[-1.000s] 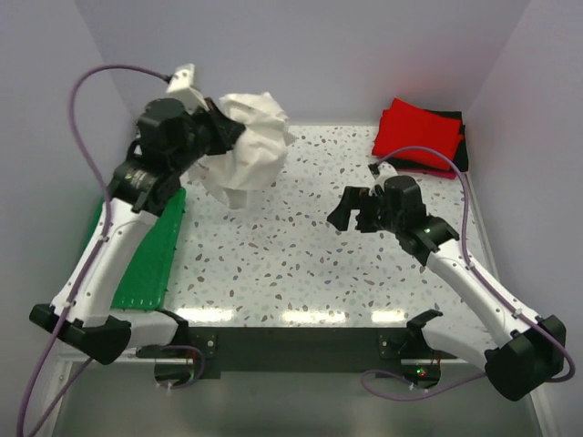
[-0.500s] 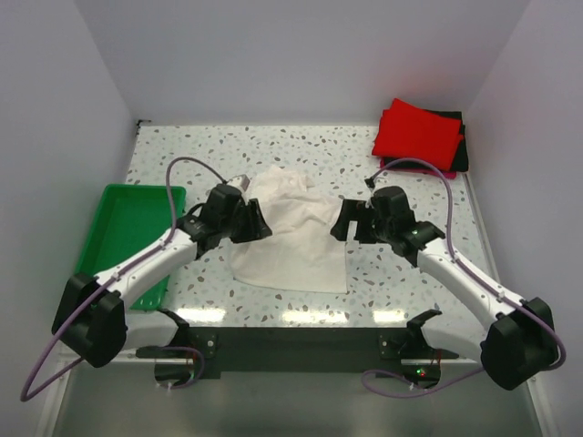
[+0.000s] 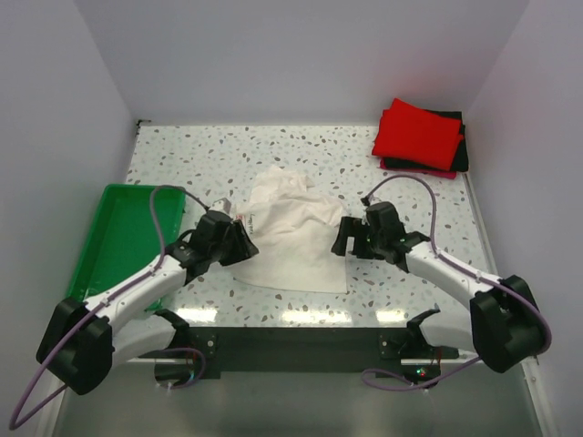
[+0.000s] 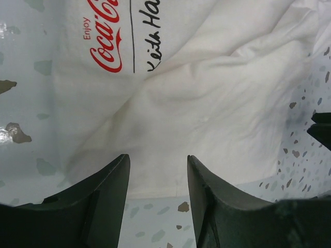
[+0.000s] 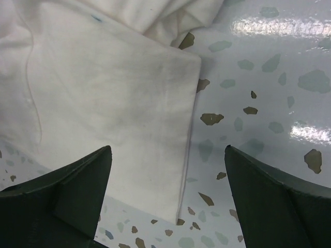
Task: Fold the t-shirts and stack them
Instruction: Flatten the tshirt out
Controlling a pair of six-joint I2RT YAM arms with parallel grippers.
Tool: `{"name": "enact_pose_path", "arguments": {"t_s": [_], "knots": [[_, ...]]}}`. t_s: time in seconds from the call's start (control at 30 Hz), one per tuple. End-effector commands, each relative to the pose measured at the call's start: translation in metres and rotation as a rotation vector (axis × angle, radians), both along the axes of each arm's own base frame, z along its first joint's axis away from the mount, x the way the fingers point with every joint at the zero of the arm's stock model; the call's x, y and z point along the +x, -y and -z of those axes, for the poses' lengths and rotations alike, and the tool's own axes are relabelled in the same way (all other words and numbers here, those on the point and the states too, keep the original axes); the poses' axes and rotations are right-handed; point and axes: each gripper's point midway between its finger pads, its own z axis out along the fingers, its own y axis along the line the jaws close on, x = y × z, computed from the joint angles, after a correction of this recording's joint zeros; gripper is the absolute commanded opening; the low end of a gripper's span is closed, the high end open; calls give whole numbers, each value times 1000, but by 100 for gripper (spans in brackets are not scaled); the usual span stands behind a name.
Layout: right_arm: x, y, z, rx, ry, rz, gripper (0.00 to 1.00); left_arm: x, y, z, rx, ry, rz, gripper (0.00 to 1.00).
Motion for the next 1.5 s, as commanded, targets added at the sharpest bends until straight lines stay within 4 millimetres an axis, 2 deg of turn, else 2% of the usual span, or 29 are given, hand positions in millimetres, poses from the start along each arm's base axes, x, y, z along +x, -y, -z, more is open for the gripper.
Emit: {"name": "enact_pose_path", "arguments": {"t_s": [0.0, 0.2, 0.3, 0.37, 0.4, 0.43, 0.5, 0.53, 0.57, 0.6, 0.63, 0.7, 0.73, 0.77, 0.8, 0.83, 0.9, 0.93, 0.97, 1.0, 1.03, 1.07, 1.1, 1.13, 1.17, 1.2, 1.23, 1.37, 1.47], "knots": [[12, -7, 6, 17, 38, 9, 91, 4, 21, -10, -107, 48, 57, 53], [6, -19, 31, -25, -5, -36, 74, 0, 36, -9, -104, 47, 114, 53], [-6, -30, 44, -62, -39, -73, 62, 3, 37, -13, -102, 59, 112, 53], [-18, -36, 52, -94, -57, -93, 46, 6, 35, -17, -85, 70, 106, 53], [-22, -36, 54, -112, -55, -102, 46, 7, 34, -18, -78, 73, 103, 53], [-26, -38, 55, -117, -58, -98, 35, 9, 30, -18, -62, 76, 88, 53], [-40, -47, 56, -114, -64, -139, 22, 9, 25, -16, -38, 63, 72, 53], [-46, -52, 54, -97, -63, -154, 10, 12, 22, -18, -24, 70, 47, 53], [-59, -65, 51, -78, -65, -211, 3, 12, 19, -16, -13, 61, 41, 53], [-67, -78, 43, -38, -57, -256, 0, 13, 18, -16, -5, 60, 35, 52], [-84, -100, 31, 7, -39, -340, 0, 17, 16, -18, 6, 64, 25, 52], [-103, -128, 12, 63, -10, -439, 0, 22, 16, -23, 12, 68, 22, 51], [-106, -151, -9, 98, 33, -498, 0, 24, 15, -22, 17, 60, 20, 51], [-126, -169, -13, 97, 33, -581, 0, 26, 13, -23, 17, 58, 17, 51], [-134, -181, -19, 100, 37, -629, 0, 30, 14, -26, 14, 64, 17, 51], [-136, -202, -38, 126, 77, -678, 0, 32, 11, -27, 6, 56, 12, 51], [-149, -222, -40, 138, 76, -747, 1, 36, 9, -31, 0, 63, 10, 51], [-148, -230, -49, 156, 92, -755, 22, 37, 7, -34, -2, 72, 5, 51], [-145, -232, -52, 153, 104, -755, 33, 38, 6, -36, -16, 72, 8, 51], [-143, -230, -58, 141, 122, -753, 42, 39, 5, -40, -18, 82, 17, 51], [-133, -228, -65, 111, 171, -735, 59, 38, 7, -43, -31, 86, 33, 51], [-123, -222, -71, 83, 201, -698, 67, 37, 8, -44, -34, 89, 46, 51], [-112, -206, -71, 14, 215, -642, 73, 36, 10, -46, -33, 98, 75, 51], [-86, -189, -87, -1, 265, -552, 77, 32, 16, -48, -52, 94, 111, 51], [-74, -177, -90, -1, 264, -507, 77, 30, 18, -48, -59, 94, 132, 51], [-66, -160, -84, -1, 229, -454, 77, 27, 20, -47, -61, 95, 159, 51], [-40, -137, -96, 28, 243, -361, 77, 20, 29, -48, -80, 95, 212, 52], [-7, -79, -86, -69, 230, -203, 77, -6, 48, -41, -59, 72, 337, 52], [6, -51, -78, -111, 208, -134, 77, -23, 62, -35, -53, 79, 403, 53]]}}
